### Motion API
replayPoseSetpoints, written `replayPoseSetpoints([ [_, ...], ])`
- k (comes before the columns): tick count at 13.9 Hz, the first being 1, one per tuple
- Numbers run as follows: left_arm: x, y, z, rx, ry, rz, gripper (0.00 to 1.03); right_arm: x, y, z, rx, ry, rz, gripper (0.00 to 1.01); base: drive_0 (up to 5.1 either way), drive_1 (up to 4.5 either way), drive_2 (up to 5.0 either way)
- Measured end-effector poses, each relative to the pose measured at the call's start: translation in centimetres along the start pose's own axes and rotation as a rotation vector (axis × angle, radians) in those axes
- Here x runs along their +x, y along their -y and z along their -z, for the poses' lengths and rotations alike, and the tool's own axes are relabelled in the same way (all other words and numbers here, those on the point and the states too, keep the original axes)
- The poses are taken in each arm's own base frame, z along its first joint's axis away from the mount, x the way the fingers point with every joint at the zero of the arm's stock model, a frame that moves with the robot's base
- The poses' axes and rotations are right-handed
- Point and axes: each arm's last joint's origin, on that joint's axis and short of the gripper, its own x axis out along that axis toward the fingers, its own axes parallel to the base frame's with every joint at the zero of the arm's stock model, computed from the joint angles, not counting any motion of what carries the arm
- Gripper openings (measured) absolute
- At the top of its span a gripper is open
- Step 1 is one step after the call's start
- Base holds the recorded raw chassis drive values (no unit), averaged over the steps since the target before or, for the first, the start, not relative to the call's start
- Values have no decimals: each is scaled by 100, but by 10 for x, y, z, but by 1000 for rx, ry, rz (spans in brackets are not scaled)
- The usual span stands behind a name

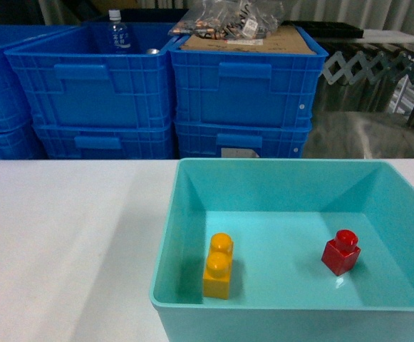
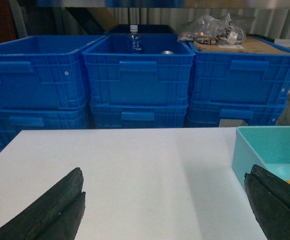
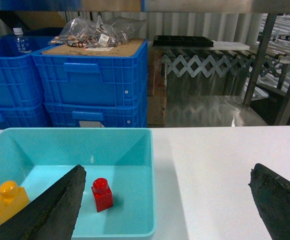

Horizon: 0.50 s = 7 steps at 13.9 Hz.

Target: Pick red block from blue box to shelf

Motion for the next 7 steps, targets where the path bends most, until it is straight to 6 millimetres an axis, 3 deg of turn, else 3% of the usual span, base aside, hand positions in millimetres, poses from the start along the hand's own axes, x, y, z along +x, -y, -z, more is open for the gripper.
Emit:
replayPoseSetpoints([
  [7,0,0,0,0,0,0,98,0,0,0,0,0,0,98,0,0,0],
])
